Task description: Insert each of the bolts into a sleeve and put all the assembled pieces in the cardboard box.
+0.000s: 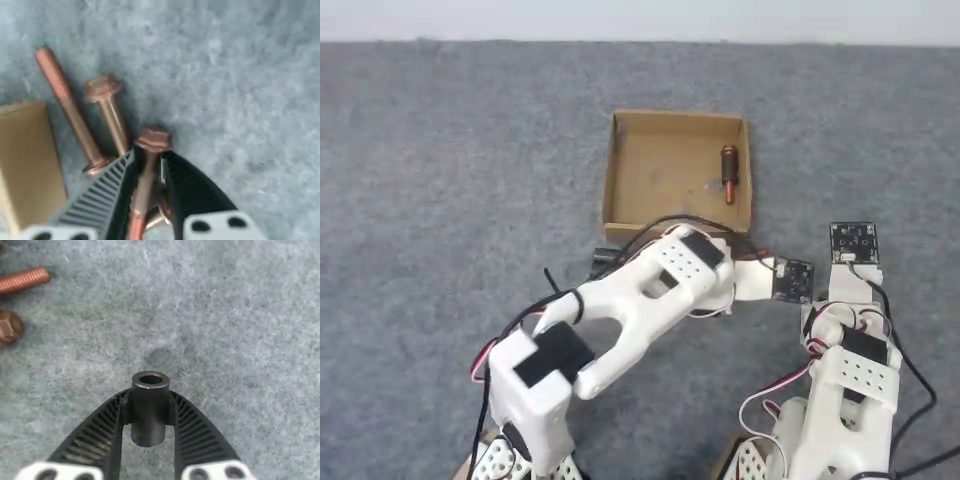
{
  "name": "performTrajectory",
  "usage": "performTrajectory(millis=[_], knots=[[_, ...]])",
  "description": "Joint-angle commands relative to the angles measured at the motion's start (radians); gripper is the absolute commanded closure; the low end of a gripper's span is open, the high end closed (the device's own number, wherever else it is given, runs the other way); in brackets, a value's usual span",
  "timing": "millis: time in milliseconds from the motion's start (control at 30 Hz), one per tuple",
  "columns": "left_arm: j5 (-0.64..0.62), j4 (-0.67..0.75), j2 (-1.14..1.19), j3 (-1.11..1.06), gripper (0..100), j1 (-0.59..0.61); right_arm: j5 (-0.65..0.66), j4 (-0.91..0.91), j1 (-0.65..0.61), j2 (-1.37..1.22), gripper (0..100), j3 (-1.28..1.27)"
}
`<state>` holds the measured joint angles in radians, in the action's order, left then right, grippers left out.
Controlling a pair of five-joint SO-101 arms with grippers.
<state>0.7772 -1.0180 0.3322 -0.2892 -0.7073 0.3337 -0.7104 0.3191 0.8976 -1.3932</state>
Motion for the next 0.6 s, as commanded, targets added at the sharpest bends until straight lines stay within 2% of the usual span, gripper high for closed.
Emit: performTrajectory(millis=[0, 233, 367, 567], knots=[[-0.003, -0.052, 0.025, 0.073, 92, -0.005, 0.015, 0.019, 0.018, 0.036, 99.2, 0.006], [-0.003, -0.069, 0.029, 0.076, 93, -0.011, 0.015, 0.019, 0.018, 0.036, 99.2, 0.006], [-0.005, -0.071, 0.028, 0.074, 99, -0.011, 0.015, 0.021, 0.018, 0.036, 99.2, 0.008], [-0.094, -0.058, 0.026, 0.077, 99, -0.011, 0.015, 0.021, 0.018, 0.036, 99.2, 0.008]])
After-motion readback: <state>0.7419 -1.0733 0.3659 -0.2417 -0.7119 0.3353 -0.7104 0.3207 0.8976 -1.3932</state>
